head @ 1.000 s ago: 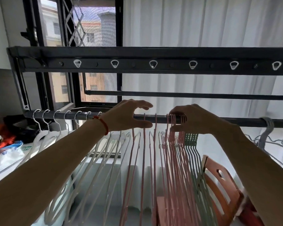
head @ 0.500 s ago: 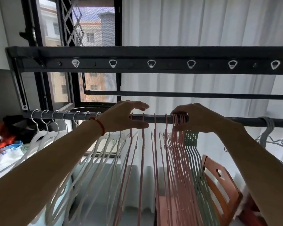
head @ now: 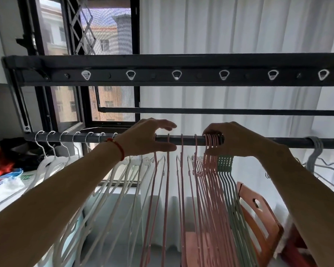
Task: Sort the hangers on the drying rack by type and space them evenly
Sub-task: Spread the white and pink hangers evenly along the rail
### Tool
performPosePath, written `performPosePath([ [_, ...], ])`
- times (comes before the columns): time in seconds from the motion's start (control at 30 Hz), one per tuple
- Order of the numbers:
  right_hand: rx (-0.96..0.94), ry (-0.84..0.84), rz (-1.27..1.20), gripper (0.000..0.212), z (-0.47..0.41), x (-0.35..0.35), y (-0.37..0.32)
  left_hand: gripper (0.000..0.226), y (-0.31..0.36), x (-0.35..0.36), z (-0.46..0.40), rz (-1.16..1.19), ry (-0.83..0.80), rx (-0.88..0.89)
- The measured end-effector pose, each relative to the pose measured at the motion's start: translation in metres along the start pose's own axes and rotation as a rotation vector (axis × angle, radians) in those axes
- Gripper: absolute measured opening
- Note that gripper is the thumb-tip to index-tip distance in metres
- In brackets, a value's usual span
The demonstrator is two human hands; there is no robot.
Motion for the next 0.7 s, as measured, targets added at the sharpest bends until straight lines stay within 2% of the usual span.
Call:
performPosePath([
  [0.47, 0.014, 0.006, -0.038, 0.043, 0.007, -0.002, 0.007, 0.083, 0.015, 0.003, -0.015, 0.013, 0.002, 0.02],
  [0.57, 0.019, 0.006, -0.046, 0.045, 0.007, -0.002, 0.008, 0.078, 0.024, 0.004, -0.019, -0.006, 0.015, 0.026],
  [0.7, 0.006, 0.01, -0.04, 0.044, 0.007, -0.003, 0.006, 0.06, 0.043, 0.009, -0.034, -0.089, 0.066, 0.052],
])
Point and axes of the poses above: each hand's wrist, its own z-axis away from the middle knuckle, its own x-axis out of the palm, y = z × x, the point moved 8 cm from there along -z, towards the middle knuckle, and after that the axes turned 11 degrees about -y, right-handed, at the moved point
